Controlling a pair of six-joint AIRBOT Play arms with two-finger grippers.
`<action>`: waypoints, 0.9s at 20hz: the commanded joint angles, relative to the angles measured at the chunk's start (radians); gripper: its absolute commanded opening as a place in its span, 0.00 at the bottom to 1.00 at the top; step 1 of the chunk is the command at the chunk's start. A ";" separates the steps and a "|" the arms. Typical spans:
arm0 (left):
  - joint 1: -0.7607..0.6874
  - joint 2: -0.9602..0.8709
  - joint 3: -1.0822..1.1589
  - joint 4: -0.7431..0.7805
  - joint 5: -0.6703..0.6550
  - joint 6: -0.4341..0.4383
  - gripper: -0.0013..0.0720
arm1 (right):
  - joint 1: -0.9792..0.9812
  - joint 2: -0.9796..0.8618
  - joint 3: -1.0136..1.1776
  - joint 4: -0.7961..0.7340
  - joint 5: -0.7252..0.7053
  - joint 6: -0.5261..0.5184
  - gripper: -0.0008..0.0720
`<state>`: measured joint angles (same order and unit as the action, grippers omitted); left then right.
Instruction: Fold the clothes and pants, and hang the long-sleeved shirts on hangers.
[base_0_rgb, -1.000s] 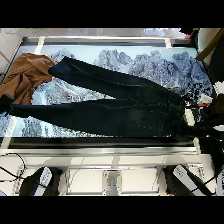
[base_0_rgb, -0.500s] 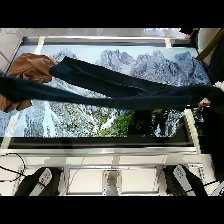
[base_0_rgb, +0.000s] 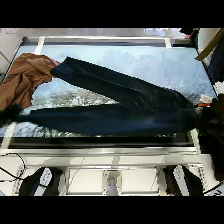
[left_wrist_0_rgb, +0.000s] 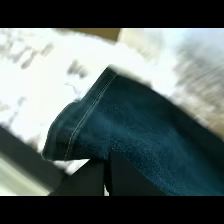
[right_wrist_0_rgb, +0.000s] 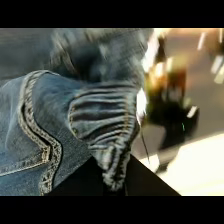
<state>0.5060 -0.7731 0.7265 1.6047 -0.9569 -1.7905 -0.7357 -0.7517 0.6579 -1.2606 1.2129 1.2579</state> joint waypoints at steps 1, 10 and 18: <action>0.077 0.054 -0.196 0.084 -0.016 0.003 0.03 | 0.000 0.022 -0.202 -0.156 -0.099 0.089 0.11; 0.082 0.017 -0.208 0.093 0.047 0.002 0.03 | 0.000 -0.037 -0.207 -0.369 -0.118 0.199 0.11; 0.082 0.108 0.029 -0.026 0.066 -0.031 0.97 | 0.000 0.009 0.139 -0.373 0.058 0.217 0.80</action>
<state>0.5877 -0.7025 0.6453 1.6512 -0.9440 -1.8084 -0.7357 -0.7677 0.6540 -1.6291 1.2144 1.4693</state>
